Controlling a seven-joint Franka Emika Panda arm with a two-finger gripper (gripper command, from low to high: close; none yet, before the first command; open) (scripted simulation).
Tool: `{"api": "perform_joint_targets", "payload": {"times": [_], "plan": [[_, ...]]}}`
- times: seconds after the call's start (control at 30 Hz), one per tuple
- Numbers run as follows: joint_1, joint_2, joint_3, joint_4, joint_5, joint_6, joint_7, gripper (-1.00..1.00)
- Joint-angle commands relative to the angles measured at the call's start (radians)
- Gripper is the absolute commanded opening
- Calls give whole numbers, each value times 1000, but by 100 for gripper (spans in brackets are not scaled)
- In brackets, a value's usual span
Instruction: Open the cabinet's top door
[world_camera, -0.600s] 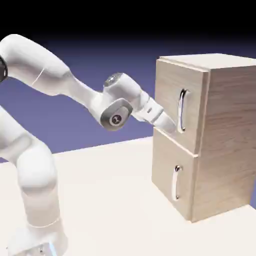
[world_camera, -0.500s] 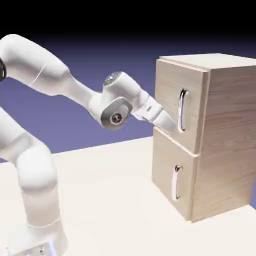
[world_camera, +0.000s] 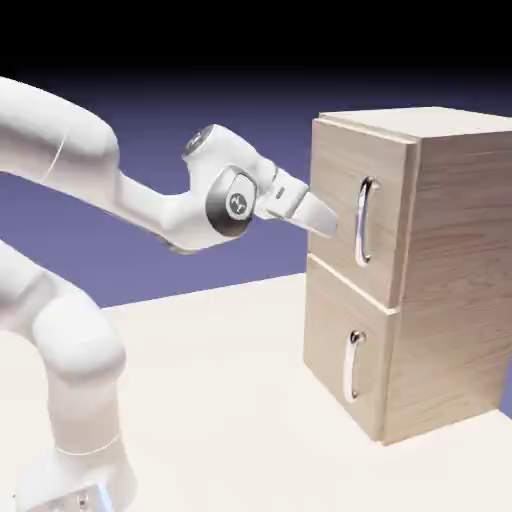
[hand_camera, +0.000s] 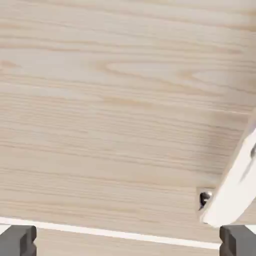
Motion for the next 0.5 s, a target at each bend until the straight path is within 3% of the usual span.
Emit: {"api": "perform_joint_targets", "payload": {"times": [0.0, 0.47], "plan": [[12, -8, -15, 2, -44, -5, 31, 0], [185, -127, -225, 26, -652, -71, 472, 0]]}}
